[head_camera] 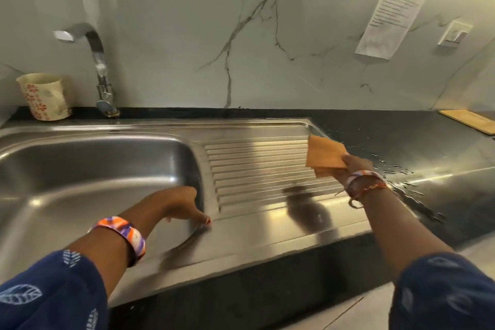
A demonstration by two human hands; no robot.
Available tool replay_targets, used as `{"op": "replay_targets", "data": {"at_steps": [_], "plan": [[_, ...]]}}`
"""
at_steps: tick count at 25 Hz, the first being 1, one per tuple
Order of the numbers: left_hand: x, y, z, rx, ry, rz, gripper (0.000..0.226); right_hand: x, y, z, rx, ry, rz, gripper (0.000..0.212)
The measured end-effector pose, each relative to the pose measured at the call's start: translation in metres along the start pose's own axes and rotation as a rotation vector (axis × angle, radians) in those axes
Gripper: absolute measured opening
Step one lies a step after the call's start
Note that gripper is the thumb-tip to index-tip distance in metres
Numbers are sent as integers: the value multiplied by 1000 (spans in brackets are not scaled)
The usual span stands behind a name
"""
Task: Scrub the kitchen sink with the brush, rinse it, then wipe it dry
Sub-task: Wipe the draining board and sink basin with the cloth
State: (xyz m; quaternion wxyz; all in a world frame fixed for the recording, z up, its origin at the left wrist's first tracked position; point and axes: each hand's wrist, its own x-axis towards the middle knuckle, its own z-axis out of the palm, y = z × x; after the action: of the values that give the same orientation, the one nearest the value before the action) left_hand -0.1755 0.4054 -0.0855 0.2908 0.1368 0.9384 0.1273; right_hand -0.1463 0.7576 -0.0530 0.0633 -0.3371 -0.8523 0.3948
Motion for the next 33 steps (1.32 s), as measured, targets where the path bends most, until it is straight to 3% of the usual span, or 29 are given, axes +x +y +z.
{"op": "replay_targets", "data": {"at_steps": [2,4,8,15,21,25,28,30,32,33], "plan": [[16,15,0,55,-35,-5,57,23,12,-11,-318,84,64,37],[29,22,-3,107,-93,-11,39,35,23,-13,-447,168,67,64],[41,31,-8,182,-153,-52,34,47,27,17,-590,-73,-35,104],[42,15,6,-56,-32,33,30,47,32,52,-755,91,-114,59],[36,10,6,-166,-9,68,30,-11,1,105,-730,47,-251,51],[31,6,10,-227,-4,98,37,-63,-25,148,-655,8,-355,45],[24,0,14,-297,57,166,21,-104,-44,174,-621,-53,-476,40],[17,-4,16,-286,57,222,22,-120,-54,186,-563,-104,-502,41],[17,-9,19,-270,-13,257,14,-128,-59,189,-397,-207,-514,41],[16,-10,17,-261,-65,241,22,-130,-62,186,-246,-281,-533,35]]}}
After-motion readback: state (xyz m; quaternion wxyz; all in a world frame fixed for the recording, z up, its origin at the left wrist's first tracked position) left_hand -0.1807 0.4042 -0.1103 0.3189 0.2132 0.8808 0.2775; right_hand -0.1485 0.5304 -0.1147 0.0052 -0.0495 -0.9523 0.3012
